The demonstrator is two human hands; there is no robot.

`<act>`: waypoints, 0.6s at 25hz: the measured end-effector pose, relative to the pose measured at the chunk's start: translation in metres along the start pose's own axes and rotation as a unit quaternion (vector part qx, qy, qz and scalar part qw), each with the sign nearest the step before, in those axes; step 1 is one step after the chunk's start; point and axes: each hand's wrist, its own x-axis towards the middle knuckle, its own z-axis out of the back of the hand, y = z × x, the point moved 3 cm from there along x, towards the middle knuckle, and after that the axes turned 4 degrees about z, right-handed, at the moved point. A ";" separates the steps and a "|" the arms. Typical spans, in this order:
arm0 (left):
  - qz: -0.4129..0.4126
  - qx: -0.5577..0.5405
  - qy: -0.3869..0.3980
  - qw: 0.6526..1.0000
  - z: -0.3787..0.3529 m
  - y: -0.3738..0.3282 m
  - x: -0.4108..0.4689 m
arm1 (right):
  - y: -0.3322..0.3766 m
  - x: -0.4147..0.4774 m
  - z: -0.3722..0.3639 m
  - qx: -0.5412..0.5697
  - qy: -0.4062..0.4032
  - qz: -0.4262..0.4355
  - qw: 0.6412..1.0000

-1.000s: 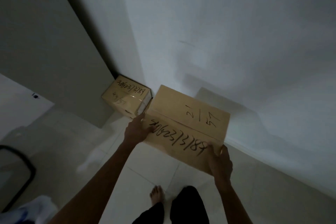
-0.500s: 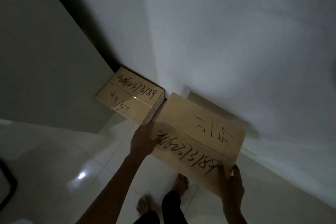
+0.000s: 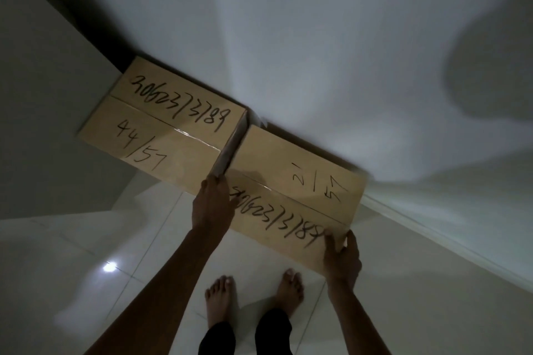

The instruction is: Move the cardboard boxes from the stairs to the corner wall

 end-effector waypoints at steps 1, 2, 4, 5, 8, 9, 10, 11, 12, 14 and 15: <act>-0.025 0.017 -0.023 0.999 0.000 0.002 -0.002 | 0.003 0.002 -0.004 0.007 -0.003 0.004 1.000; -0.054 0.036 -0.045 0.997 -0.001 0.004 -0.003 | 0.005 0.005 -0.009 0.012 -0.007 0.006 1.000; -0.099 0.053 -0.071 0.991 -0.001 0.008 -0.006 | 0.014 0.007 -0.016 0.020 -0.015 0.004 1.000; -0.109 0.047 -0.066 0.991 -0.001 0.010 -0.006 | 0.020 0.006 -0.018 0.022 -0.015 0.005 1.000; -0.121 0.041 -0.024 0.992 0.001 0.011 -0.007 | 0.032 0.004 -0.022 0.008 -0.003 0.020 1.000; -0.120 0.049 -0.009 0.992 0.001 0.012 -0.007 | 0.034 0.003 -0.021 -0.007 0.006 0.028 1.000; -0.116 0.056 0.008 0.992 0.001 0.013 -0.003 | 0.034 0.004 -0.020 -0.024 0.025 0.036 0.999; -0.118 0.048 0.027 0.991 0.005 0.012 -0.003 | 0.036 0.002 -0.017 -0.049 0.043 0.046 0.997; -0.121 0.037 0.041 0.991 0.009 0.012 -0.002 | 0.039 0.001 -0.012 -0.075 0.061 0.058 0.994; -0.110 0.003 0.070 0.991 0.023 0.014 -0.018 | 0.041 -0.015 0.003 -0.129 0.086 0.068 0.986; -0.106 -0.009 0.080 0.991 0.035 0.015 -0.035 | 0.042 -0.027 0.015 -0.154 0.088 0.081 0.981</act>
